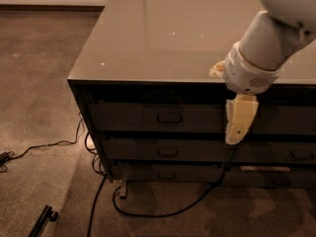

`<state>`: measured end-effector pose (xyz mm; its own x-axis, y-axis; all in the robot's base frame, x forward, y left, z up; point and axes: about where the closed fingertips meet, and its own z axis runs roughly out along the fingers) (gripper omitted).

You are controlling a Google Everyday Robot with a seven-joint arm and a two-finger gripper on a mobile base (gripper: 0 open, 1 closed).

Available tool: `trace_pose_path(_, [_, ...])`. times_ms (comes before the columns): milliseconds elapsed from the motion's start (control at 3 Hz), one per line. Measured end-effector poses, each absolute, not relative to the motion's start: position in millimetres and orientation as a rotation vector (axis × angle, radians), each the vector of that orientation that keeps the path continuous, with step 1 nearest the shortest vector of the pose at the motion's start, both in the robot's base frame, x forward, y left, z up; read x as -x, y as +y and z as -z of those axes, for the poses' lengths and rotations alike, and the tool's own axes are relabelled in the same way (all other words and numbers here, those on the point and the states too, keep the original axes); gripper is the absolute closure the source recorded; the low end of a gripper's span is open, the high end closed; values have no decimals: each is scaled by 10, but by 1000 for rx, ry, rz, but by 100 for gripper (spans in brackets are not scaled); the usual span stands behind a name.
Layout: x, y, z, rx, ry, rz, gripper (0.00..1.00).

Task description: Open top drawer

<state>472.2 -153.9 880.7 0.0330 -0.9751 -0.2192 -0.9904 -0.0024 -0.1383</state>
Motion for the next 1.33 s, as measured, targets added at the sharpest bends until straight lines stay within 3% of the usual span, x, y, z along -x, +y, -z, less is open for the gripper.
trace_pose_path(667, [-4966, -1570, -8442, 2063, 2079, 2, 0])
trace_pose_path(1333, [-5050, -1328, -7938, 2084, 2089, -87, 0])
